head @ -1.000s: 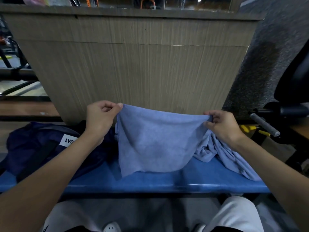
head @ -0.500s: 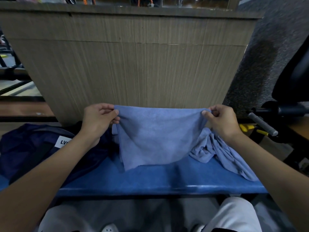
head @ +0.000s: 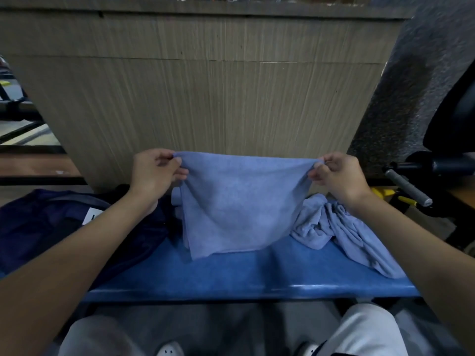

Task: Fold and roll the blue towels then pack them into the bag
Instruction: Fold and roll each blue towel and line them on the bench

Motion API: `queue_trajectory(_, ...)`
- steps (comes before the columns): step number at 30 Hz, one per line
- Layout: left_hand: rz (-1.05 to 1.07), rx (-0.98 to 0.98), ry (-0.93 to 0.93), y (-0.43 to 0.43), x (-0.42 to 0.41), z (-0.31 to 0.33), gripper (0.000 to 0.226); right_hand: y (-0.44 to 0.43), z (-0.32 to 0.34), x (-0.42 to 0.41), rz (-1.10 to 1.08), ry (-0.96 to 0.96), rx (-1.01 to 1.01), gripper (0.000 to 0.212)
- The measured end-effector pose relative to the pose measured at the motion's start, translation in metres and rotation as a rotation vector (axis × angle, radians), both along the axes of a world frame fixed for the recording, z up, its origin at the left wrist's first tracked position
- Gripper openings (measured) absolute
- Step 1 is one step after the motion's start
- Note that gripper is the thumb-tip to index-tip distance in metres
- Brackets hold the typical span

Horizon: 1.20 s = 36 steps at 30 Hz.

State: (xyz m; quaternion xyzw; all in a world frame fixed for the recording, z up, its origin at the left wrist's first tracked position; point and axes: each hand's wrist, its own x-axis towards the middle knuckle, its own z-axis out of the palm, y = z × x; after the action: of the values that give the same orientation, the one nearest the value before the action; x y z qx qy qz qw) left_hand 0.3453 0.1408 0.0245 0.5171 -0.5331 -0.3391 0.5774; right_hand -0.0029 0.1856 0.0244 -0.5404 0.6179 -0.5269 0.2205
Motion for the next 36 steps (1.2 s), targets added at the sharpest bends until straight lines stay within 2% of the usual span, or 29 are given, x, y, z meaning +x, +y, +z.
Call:
queue_trajectory(5,-0.019,-0.097,0.023,-0.011,-0.006,0.015,0.005,-0.01,0.007,-0.002,-0.037,-0.02,-0.099,0.007)
queue_trajectory(9,-0.051,-0.077,0.001,-0.009,-0.007,0.008,0.007,-0.009,0.001,-0.006,-0.074,-0.01,-0.074,0.016)
queue_trajectory(13,-0.12,0.068,-0.113,0.013,0.0,-0.033,0.012,0.006,-0.03,-0.008,-0.035,0.099,0.144,0.02)
queue_trajectory(17,-0.182,0.26,-0.243,0.039,0.011,-0.09,0.005,0.027,-0.079,-0.008,0.107,0.358,0.415,0.013)
queue_trajectory(22,-0.271,0.403,-0.361,0.068,0.018,-0.131,0.004,0.053,-0.125,-0.006,0.205,0.421,0.595,0.021)
queue_trajectory(25,-0.29,0.405,-0.431,0.074,0.019,-0.145,0.008,0.058,-0.142,-0.006,0.228,0.375,0.623,0.023)
queue_trajectory(31,-0.321,0.415,-0.506,0.07,0.019,-0.169,0.014,0.063,-0.157,0.003,0.276,0.278,0.695,0.009)
queue_trajectory(34,-0.35,0.452,-0.49,0.064,0.018,-0.183,0.022,0.061,-0.168,0.006,0.293,0.229,0.729,0.015)
queue_trajectory(36,-0.36,0.435,-0.55,0.06,0.018,-0.191,0.027,0.056,-0.178,0.007,0.278,0.213,0.735,0.023)
